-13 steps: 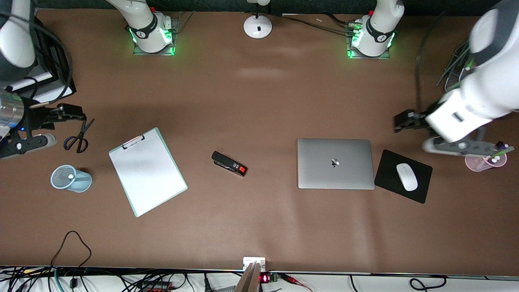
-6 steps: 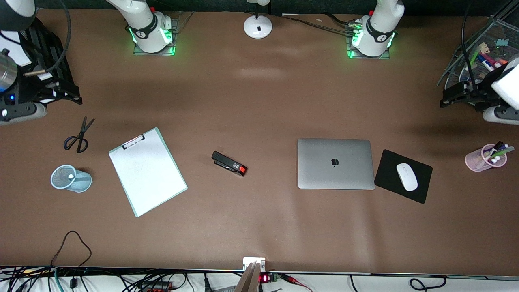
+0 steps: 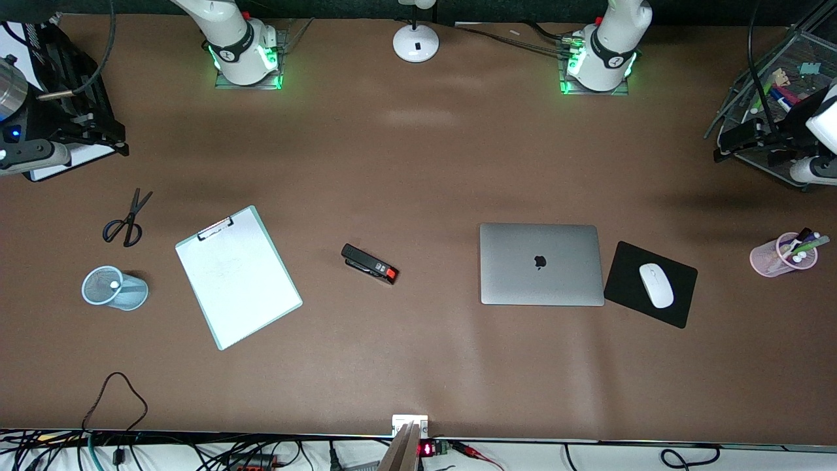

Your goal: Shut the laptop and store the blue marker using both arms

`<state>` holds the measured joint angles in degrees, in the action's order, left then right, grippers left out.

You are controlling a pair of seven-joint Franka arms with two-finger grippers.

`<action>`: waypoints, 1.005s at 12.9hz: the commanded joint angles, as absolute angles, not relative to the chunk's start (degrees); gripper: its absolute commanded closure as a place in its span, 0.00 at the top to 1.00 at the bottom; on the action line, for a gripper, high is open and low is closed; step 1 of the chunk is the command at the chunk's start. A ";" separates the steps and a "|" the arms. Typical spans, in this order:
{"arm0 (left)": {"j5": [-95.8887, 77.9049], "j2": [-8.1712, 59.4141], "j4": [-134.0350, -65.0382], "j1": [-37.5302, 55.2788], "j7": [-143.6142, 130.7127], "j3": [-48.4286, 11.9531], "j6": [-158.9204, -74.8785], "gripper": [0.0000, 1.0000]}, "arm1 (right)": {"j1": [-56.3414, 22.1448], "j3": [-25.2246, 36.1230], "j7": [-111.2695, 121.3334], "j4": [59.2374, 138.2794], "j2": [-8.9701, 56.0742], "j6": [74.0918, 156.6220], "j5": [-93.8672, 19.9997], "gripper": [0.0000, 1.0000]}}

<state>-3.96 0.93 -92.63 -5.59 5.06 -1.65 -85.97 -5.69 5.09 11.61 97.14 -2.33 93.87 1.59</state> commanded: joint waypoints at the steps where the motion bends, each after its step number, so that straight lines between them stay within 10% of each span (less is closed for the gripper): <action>1: -3.09 -1.75 -96.67 -5.54 5.80 -1.76 -89.46 1.00 | -5.27 5.36 8.63 95.10 -2.20 95.01 1.58 1.00; 13: -1.06 -1.05 -97.91 -1.76 -1.76 1.32 -92.80 1.00 | -5.27 5.36 0.62 94.83 -0.88 96.94 -2.46 1.00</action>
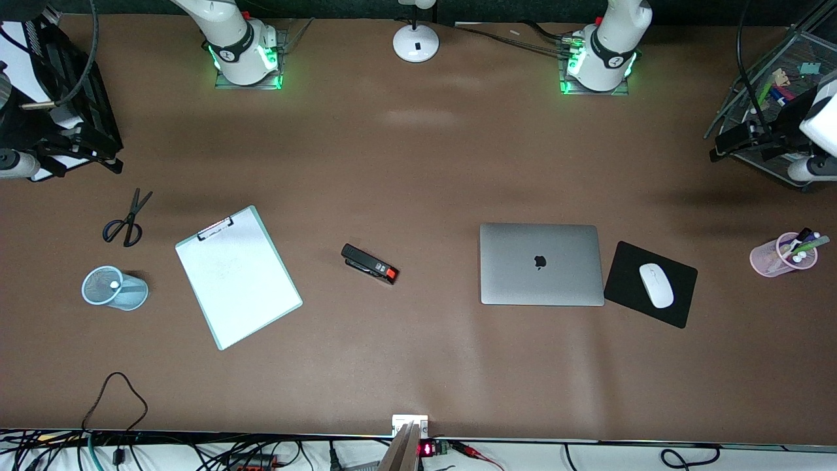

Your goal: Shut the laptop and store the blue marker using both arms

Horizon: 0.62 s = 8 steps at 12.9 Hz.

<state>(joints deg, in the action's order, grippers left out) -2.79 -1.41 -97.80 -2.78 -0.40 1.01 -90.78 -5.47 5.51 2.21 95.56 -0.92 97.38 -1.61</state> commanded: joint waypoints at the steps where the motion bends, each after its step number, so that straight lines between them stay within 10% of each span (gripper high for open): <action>1: -1.05 -1.14 -97.82 -1.76 -1.93 0.88 -92.90 1.00 | -5.36 5.36 0.70 94.83 -0.88 96.94 -2.46 1.00; 8: 0.70 -1.14 -97.29 -0.53 -3.43 -0.26 -93.61 1.00 | -5.97 4.84 0.79 94.75 -1.32 95.36 -2.02 1.00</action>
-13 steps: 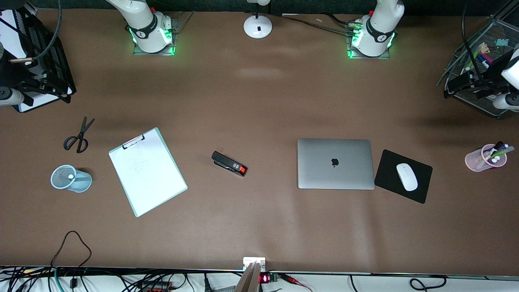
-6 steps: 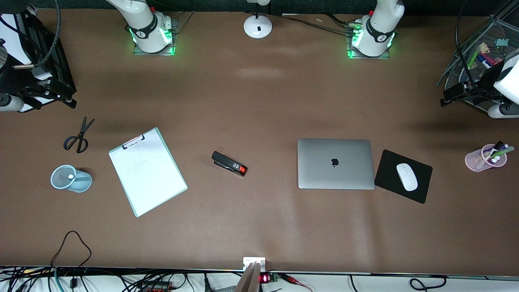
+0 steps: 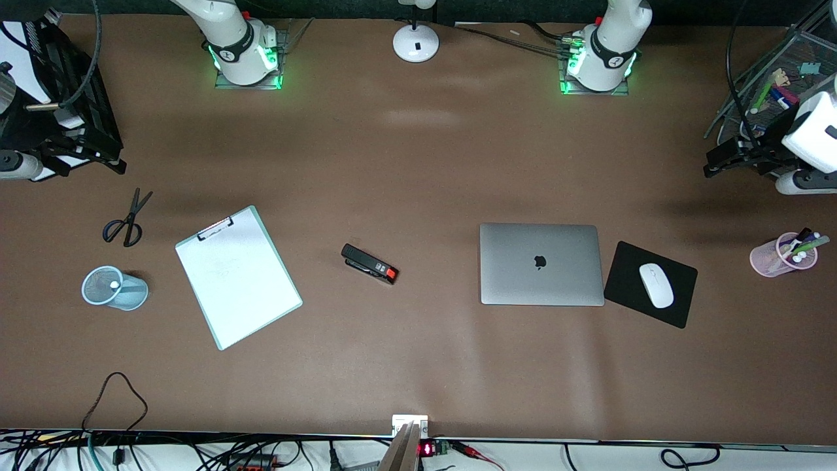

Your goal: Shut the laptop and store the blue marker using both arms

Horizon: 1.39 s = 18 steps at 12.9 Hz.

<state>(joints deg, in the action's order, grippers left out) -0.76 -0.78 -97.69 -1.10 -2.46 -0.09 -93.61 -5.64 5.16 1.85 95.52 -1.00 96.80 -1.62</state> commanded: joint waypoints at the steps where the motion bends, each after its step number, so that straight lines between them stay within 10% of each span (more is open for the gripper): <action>1: 0.70 -1.23 -97.21 -0.27 -3.51 -0.26 -93.43 1.00 | -6.06 4.83 0.70 94.75 -1.32 95.27 -2.02 1.00; 18: 2.64 -0.26 -96.15 1.93 -3.34 -0.35 -93.69 1.00 | -6.24 4.75 -4.83 94.66 -1.41 92.29 -1.58 1.00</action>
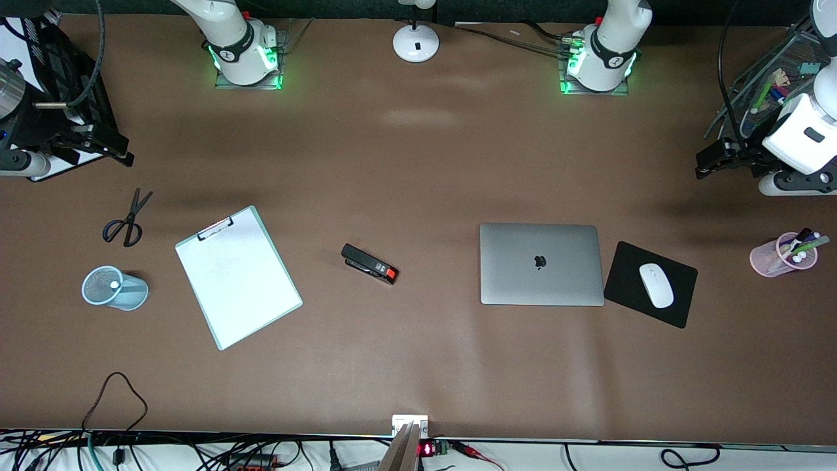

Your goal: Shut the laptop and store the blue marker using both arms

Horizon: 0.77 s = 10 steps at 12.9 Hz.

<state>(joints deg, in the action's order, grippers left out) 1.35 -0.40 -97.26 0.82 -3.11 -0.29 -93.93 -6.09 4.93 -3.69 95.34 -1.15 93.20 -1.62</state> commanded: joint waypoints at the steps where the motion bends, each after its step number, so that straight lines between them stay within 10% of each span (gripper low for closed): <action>1: 2.72 -0.26 -96.07 1.93 -3.34 -0.35 -93.69 1.00 | -6.24 4.75 -4.83 94.66 -1.41 92.20 -1.50 1.00; 10: 2.55 -0.61 -96.06 1.50 -3.34 -0.18 -93.52 1.00 | -6.24 4.75 -4.83 94.75 -1.49 92.02 0.00 1.00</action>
